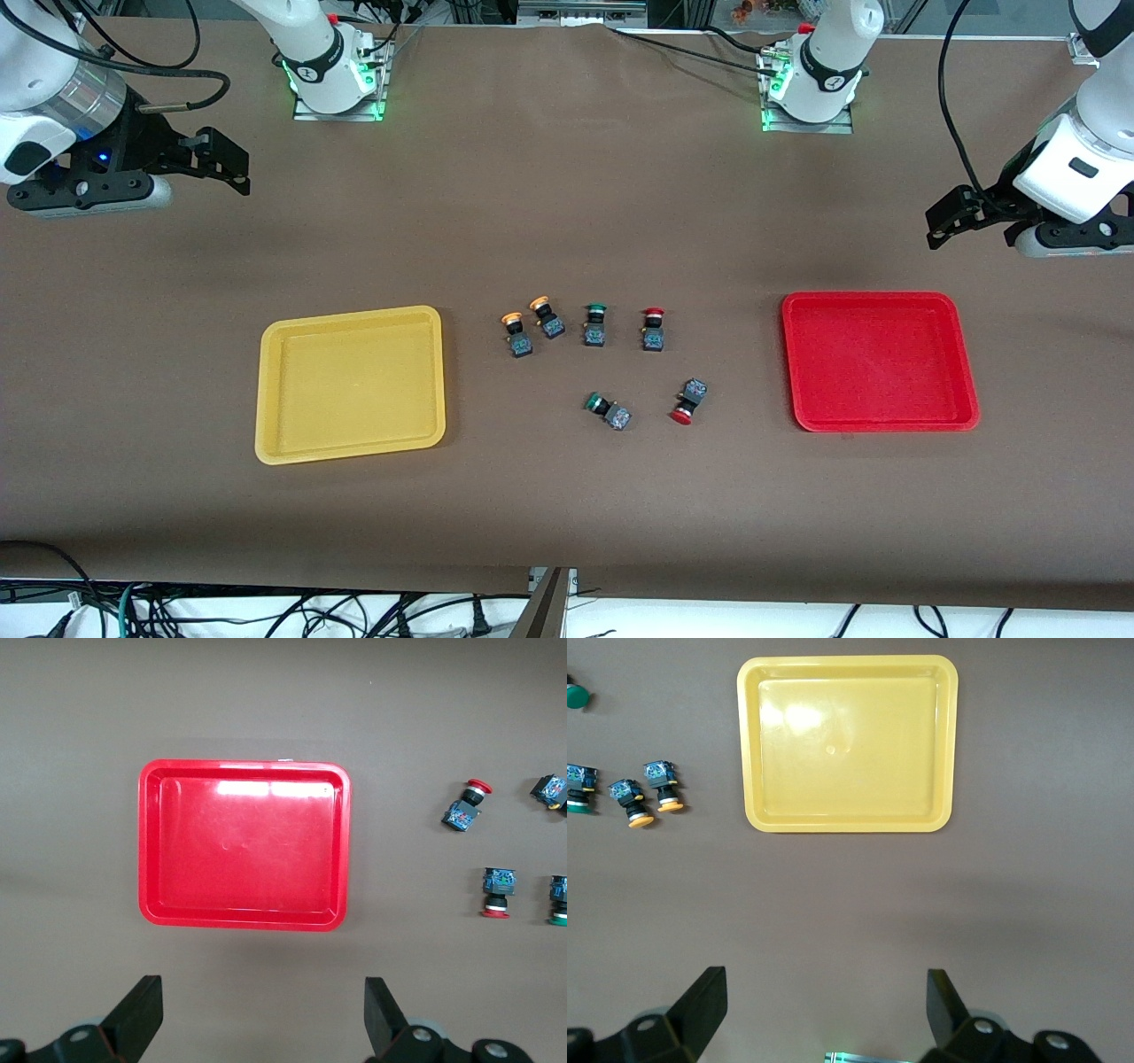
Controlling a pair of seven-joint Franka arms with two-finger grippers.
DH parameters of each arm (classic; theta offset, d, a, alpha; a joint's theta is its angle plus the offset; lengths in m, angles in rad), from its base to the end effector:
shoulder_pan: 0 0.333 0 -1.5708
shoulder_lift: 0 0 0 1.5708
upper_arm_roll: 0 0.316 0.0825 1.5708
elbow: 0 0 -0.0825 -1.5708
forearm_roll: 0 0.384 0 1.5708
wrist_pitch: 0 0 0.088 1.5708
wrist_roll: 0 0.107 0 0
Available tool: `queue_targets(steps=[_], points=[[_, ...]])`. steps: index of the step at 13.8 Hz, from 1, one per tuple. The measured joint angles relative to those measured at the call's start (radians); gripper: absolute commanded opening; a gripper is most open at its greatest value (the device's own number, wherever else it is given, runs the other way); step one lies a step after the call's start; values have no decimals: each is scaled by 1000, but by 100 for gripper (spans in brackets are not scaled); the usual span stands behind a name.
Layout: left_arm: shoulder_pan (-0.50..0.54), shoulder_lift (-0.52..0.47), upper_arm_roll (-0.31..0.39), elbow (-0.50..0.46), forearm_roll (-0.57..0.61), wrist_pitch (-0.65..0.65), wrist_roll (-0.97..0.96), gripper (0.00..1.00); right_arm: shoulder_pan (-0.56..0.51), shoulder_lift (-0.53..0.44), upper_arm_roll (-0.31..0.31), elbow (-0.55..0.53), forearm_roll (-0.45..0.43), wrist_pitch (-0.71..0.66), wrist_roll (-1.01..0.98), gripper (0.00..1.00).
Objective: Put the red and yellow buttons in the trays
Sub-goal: 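Lower both grippers toward the cluster of push buttons between the trays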
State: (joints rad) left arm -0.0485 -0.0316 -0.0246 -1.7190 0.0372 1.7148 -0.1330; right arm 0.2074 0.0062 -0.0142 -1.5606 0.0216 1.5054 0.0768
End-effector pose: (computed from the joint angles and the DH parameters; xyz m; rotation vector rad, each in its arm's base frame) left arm 0.5531 -0.0372 0.5842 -3.1054 -0.0855 -0.0483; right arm 0.5387 0.1079 0.6203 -3.1216 -0.1831 0.0997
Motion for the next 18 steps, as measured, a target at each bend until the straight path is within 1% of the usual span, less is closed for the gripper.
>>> queue_targets(steps=[8, 11, 13, 15, 17, 18], points=[[-12, 0, -11, 0, 0, -17, 0, 100, 3, 2, 1, 10, -9, -1, -9, 100], [-8, 22, -11, -7, 0, -88, -5, 100, 13, 5, 7, 10, -9, -1, -8, 100], [-5, 80, -11, -9, 0, -90, -6, 100, 17, 9, 8, 10, -9, -7, -7, 100], [-12, 163, -17, 25, -4, -72, -5, 100, 20, 21, 10, 9, -2, -11, -7, 100], [-24, 275, -36, 96, -6, -33, -5, 100, 47, 73, 18, 1, 44, 21, -1, 100], [-34, 333, -45, 124, -7, 29, -5, 100, 78, 120, 21, -5, 63, 71, 24, 100]])
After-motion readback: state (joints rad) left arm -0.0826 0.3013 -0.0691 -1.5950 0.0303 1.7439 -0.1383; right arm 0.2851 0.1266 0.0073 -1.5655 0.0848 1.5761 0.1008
